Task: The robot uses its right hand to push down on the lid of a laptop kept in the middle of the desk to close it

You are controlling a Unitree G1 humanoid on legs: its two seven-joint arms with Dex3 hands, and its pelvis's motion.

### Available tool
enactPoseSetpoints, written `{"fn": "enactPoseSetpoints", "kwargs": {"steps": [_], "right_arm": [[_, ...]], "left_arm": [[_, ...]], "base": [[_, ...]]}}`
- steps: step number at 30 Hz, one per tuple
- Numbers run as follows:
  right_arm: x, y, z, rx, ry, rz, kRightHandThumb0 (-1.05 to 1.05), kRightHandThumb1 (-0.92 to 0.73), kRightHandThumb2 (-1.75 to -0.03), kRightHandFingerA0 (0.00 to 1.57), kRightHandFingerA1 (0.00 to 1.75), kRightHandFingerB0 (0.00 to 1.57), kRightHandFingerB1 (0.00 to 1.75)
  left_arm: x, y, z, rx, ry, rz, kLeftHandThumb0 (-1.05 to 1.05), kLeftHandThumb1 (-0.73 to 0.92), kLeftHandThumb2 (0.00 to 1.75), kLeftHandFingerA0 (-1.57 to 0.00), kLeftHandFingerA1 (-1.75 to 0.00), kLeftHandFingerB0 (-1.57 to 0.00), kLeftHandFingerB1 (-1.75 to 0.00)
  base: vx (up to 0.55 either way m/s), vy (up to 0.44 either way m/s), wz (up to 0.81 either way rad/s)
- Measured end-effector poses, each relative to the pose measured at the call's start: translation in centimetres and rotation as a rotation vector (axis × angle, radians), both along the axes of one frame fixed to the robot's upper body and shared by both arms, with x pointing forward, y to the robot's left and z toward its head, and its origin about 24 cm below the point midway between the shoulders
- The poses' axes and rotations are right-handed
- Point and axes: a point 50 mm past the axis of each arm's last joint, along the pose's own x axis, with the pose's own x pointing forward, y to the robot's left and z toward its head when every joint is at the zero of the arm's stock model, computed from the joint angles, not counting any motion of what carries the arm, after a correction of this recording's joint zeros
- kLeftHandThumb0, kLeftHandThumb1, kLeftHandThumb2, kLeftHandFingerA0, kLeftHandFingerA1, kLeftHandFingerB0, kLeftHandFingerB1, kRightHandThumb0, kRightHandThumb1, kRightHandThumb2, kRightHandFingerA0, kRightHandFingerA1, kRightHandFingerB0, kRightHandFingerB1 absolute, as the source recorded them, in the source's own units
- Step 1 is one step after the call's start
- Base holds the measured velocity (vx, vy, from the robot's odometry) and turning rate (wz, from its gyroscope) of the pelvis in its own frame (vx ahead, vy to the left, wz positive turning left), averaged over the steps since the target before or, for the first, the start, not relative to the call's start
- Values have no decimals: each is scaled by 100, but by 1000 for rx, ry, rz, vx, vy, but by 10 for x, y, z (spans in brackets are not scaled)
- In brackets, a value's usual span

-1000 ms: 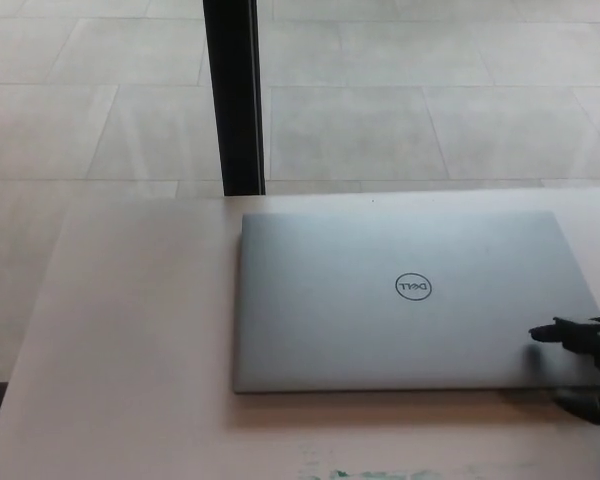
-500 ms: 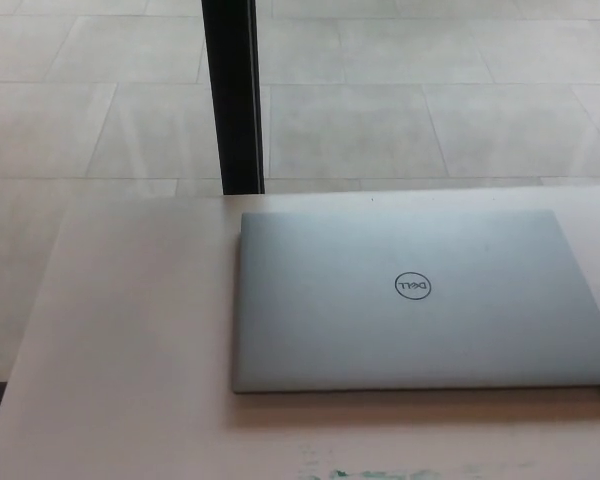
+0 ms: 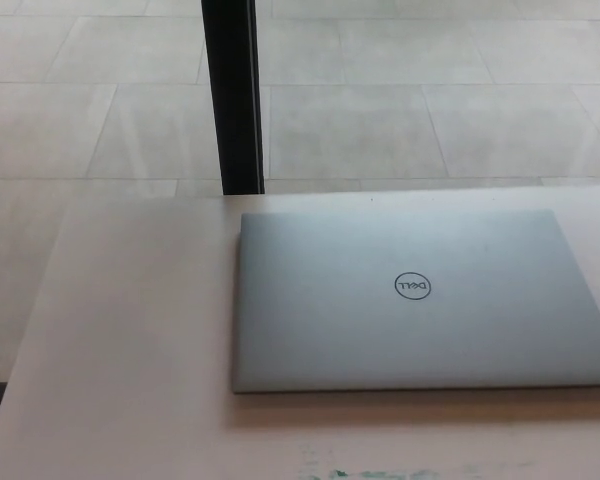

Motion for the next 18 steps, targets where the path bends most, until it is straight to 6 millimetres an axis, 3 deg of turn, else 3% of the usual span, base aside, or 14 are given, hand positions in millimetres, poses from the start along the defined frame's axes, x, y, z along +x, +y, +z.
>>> {"fn": "enactPoseSetpoints", "kwargs": {"steps": [2,3,7,8,9,10,11,12,17,18], "right_arm": [[-10,-13,-1,36,-19,-57,-77,-92,-69,44,136,15,80],[-16,-20,-1,57,-29,-88,-78,-90,-69,51,138,18,82],[-36,-43,-4,139,-74,-201,-79,-86,-69,58,140,14,82],[-41,-48,-4,160,-91,-228,-77,-87,-68,58,140,15,82],[-46,-53,-4,179,-106,-254,-77,-89,-69,55,144,13,83],[-51,-58,-4,201,-123,-281,-78,-89,-70,59,145,11,87],[-57,-63,-4,225,-145,-310,-77,-90,-70,53,145,11,91],[-61,-67,-4,243,-164,-331,-77,-90,-69,54,144,11,90],[-83,-84,-2,340,-271,-437,-78,-89,-68,56,139,3,83],[-91,-90,-2,377,-310,-476,-85,-75,-112,61,115,4,58]], "left_arm": [[0,0,0,0,-1,0,-105,53,110,-21,-50,-15,-42],[0,0,0,0,0,0,-105,76,71,-24,-44,-19,-35],[0,0,0,0,0,0,-105,78,71,-24,-42,-20,-35],[0,0,0,0,0,0,-105,54,110,-20,-50,-14,-42],[0,0,0,0,0,0,-105,77,70,-24,-43,-20,-35],[0,0,0,0,0,0,-105,77,70,-25,-41,-21,-35],[0,0,0,0,0,0,-105,77,71,-25,-42,-20,-35],[0,0,0,0,0,0,-105,54,110,-21,-48,-14,-41],[0,0,0,0,0,0,-105,55,111,-20,-50,-13,-41],[0,0,0,0,0,0,-105,78,69,-24,-43,-20,-36]], "base": [[0,0,0],[0,0,0],[0,0,0],[0,0,0],[0,0,0],[0,0,0],[0,0,0],[0,0,0],[0,0,0],[0,0,0]]}}
